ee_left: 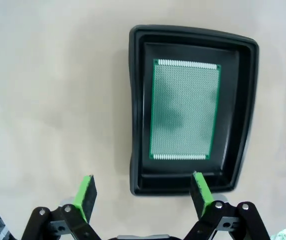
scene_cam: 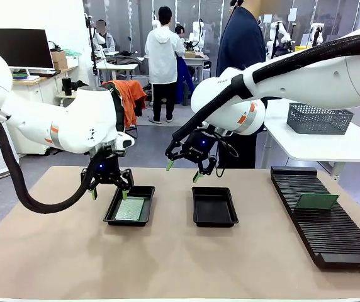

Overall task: Inspect and transfer BCBs to ESD trays.
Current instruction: Pick up the ESD tray and place it on the left side of the table.

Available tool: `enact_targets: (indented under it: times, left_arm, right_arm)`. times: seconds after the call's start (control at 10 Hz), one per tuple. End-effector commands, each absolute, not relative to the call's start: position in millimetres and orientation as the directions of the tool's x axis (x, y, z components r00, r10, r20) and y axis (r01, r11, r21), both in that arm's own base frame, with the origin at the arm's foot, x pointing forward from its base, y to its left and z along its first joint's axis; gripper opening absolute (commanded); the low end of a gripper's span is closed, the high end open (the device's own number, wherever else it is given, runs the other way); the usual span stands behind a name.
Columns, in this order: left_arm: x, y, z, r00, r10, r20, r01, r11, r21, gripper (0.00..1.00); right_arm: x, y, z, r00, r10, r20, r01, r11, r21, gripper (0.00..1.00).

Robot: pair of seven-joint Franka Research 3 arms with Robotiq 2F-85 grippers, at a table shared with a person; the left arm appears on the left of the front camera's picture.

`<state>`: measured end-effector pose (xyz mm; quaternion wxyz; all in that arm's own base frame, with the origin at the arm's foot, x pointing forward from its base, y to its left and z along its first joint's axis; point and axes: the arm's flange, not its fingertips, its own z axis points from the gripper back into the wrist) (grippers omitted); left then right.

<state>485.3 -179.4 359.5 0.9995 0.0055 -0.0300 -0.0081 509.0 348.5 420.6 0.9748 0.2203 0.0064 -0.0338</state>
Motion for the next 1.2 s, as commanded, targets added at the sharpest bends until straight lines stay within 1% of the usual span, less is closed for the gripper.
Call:
enact_targets:
  times: [0.0, 0.3, 0.5, 0.6, 0.7, 1.1]
  left_arm:
    - [500, -179, 346, 0.995, -0.013, 0.097, 0.011, 1.0, 0.024, 1.0]
    - [513, -167, 322, 0.995, -0.02, 0.102, 0.021, 1.0, -0.006, 1.0]
    - [516, -168, 318, 0.995, -0.021, 0.093, 0.022, 1.0, -0.009, 1.0]
    - [516, -168, 316, 0.997, -0.021, 0.077, 0.02, 1.0, 0.02, 1.0]
    - [512, -165, 318, 0.996, -0.003, 0.084, 0.004, 1.0, -0.012, 1.0]
    - [512, -165, 318, 0.996, -0.003, 0.084, 0.004, 1.0, -0.012, 1.0]
  right_arm:
    - [510, 350, 420, 0.996, -0.081, -0.023, 0.083, 0.91, 0.407, 1.0]
    - [510, 350, 420, 0.996, -0.081, -0.023, 0.083, 0.91, 0.407, 1.0]
    - [510, 350, 420, 0.996, -0.081, -0.023, 0.083, 0.91, 0.407, 1.0]
    - [510, 350, 420, 0.996, -0.081, -0.023, 0.083, 0.91, 0.407, 1.0]
    - [510, 350, 420, 0.996, -0.081, -0.023, 0.083, 0.91, 0.407, 1.0]
    - [510, 350, 420, 0.996, -0.081, -0.023, 0.083, 0.91, 0.407, 1.0]
